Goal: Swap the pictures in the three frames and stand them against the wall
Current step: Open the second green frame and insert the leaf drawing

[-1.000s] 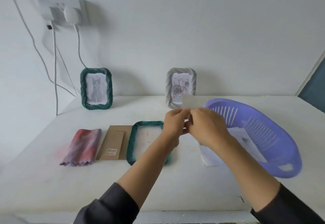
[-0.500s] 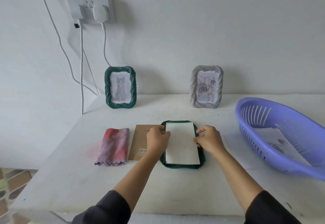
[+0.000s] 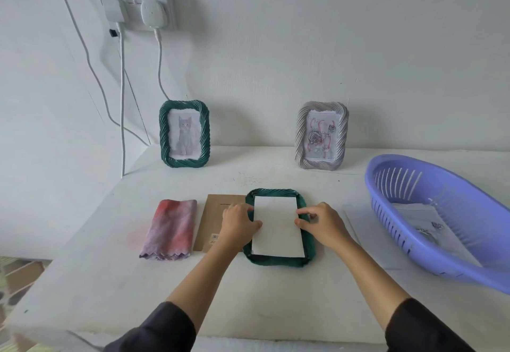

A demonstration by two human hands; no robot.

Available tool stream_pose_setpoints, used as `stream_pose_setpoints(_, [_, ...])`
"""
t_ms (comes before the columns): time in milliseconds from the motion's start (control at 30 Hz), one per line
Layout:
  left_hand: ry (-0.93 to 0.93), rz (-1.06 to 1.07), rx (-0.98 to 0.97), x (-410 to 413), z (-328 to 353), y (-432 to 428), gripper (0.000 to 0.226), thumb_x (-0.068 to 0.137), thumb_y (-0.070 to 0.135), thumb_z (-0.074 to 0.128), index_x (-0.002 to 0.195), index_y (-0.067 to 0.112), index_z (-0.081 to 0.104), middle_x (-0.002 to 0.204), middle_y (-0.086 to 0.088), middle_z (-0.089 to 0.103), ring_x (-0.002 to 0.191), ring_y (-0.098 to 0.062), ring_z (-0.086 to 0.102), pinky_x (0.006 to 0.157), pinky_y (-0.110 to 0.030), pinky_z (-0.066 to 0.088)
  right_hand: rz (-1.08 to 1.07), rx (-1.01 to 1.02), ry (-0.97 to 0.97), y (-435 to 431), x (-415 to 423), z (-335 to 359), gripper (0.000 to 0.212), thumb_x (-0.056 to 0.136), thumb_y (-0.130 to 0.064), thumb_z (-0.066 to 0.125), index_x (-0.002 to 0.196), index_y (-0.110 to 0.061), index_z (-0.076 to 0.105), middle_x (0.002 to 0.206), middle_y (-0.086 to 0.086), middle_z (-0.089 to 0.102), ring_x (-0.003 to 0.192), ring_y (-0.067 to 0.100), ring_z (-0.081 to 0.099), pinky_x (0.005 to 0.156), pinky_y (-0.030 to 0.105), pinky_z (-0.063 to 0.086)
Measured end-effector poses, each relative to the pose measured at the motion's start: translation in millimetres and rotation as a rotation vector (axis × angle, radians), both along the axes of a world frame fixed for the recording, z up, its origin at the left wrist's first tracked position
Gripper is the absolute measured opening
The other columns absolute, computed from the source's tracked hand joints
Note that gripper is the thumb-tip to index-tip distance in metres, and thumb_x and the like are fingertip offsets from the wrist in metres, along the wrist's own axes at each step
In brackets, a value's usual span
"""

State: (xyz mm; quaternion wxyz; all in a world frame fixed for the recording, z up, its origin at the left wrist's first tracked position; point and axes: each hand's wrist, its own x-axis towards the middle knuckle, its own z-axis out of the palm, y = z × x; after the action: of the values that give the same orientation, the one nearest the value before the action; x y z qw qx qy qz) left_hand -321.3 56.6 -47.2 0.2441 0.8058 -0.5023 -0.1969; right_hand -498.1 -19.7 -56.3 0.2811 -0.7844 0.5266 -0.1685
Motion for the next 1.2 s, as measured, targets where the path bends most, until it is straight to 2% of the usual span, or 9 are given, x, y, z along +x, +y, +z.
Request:
stream_pose_setpoints(67, [0.003,0.003,-0.001,-0.4,-1.0,-0.1,0.034,0.087,0.021,0.060,0.119,0.009,0.060,0.120,-0.006,0.061,0.117,-0.024,0.048,0.103,-0.035,0.037,0.006,-0.013,-0.019,-0.3,-1.0,-2.3,0.030,0.083,-0.034,0.065,0.112,-0.026,0.066,0.092,0.001,0.048,0.081,0.016,0.050,0.059,0.017,0.035])
stream_pose_setpoints(200, [0.000,0.001,0.007,0.2,-2.4,0.4,0.038,0.087,0.022,0.060,0.123,0.009,0.058,0.125,-0.006,0.059,0.120,-0.023,0.045,0.105,-0.034,0.035,0.007,-0.018,-0.044,-1.6,0.9,-6.7,0.030,0.084,-0.033,0.063,0.113,-0.026,0.066,0.091,0.000,0.048,0.081,0.015,0.050,0.067,0.025,0.036])
stream_pose_setpoints(633, [-0.026,-0.021,0.013,-3.2,3.2,2.9,0.039,0.089,0.023,0.057,0.127,0.010,0.055,0.130,-0.008,0.053,0.125,-0.025,0.039,0.105,-0.033,0.031,0.028,-0.013,-0.044,-4.4,-1.5,-14.6,0.033,0.087,-0.032,0.059,0.119,-0.028,0.061,0.098,-0.002,0.047,0.087,0.015,0.049,0.074,0.025,0.034])
stream_pose_setpoints(700, [-0.015,0.052,-0.059,-2.5,4.2,4.0,0.033,0.088,0.020,0.056,0.118,0.007,0.061,0.125,-0.012,0.058,0.120,-0.028,0.044,0.100,-0.034,0.035,0.026,-0.012,-0.050,-4.4,-1.5,-15.0,0.033,0.087,-0.031,0.059,0.119,-0.027,0.061,0.099,-0.003,0.047,0.087,0.015,0.049,0.074,0.025,0.034])
stream_pose_setpoints(767, [0.001,0.233,-0.160,3.8,5.9,5.3,0.033,0.085,0.015,0.052,0.113,0.001,0.061,0.123,-0.022,0.056,0.117,-0.036,0.046,0.094,-0.038,0.040,0.030,-0.012,-0.054,-4.3,-1.6,-15.2,0.033,0.087,-0.031,0.059,0.119,-0.027,0.061,0.099,-0.002,0.047,0.088,0.015,0.050,0.074,0.025,0.034])
stream_pose_setpoints(833, [-0.013,0.369,-0.069,13.5,9.1,8.5,0.042,0.086,0.015,0.048,0.126,0.004,0.049,0.130,-0.022,0.042,0.123,-0.037,0.037,0.097,-0.040,0.038,0.031,-0.006,-0.063,-4.5,-1.9,-15.8,0.033,0.086,-0.031,0.059,0.119,-0.028,0.061,0.099,-0.002,0.048,0.089,0.015,0.051,0.074,0.026,0.034])
stream_pose_setpoints(967, [-0.071,0.384,0.277,26.1,10.3,9.8,0.064,0.090,0.035,0.053,0.139,0.004,0.025,0.139,-0.020,0.027,0.130,-0.036,0.026,0.104,-0.041,0.034,0.035,-0.003,-0.075,-5.3,-2.7,-16.7,0.033,0.086,-0.032,0.059,0.118,-0.030,0.060,0.097,-0.001,0.048,0.088,0.016,0.053,0.074,0.025,0.035])
stream_pose_setpoints(1100, [-0.152,0.315,0.376,24.0,7.6,4.9,0.063,0.092,0.035,0.052,0.138,0.007,0.021,0.137,-0.021,0.032,0.126,-0.034,0.033,0.099,-0.039,0.039,0.039,-0.005,-0.070,-4.9,-2.8,-17.2,0.032,0.086,-0.032,0.059,0.118,-0.030,0.061,0.097,-0.001,0.048,0.086,0.016,0.052,0.075,0.025,0.037])
stream_pose_setpoints(1200, [-0.125,0.357,0.379,27.1,9.5,2.3,0.066,0.088,0.031,0.059,0.138,0.011,0.022,0.135,-0.020,0.031,0.125,-0.033,0.033,0.098,-0.040,0.040,0.048,-0.001,-0.058,-4.6,-3.0,-16.6,0.032,0.086,-0.033,0.059,0.118,-0.030,0.061,0.098,-0.001,0.048,0.090,0.018,0.054,0.076,0.026,0.038])
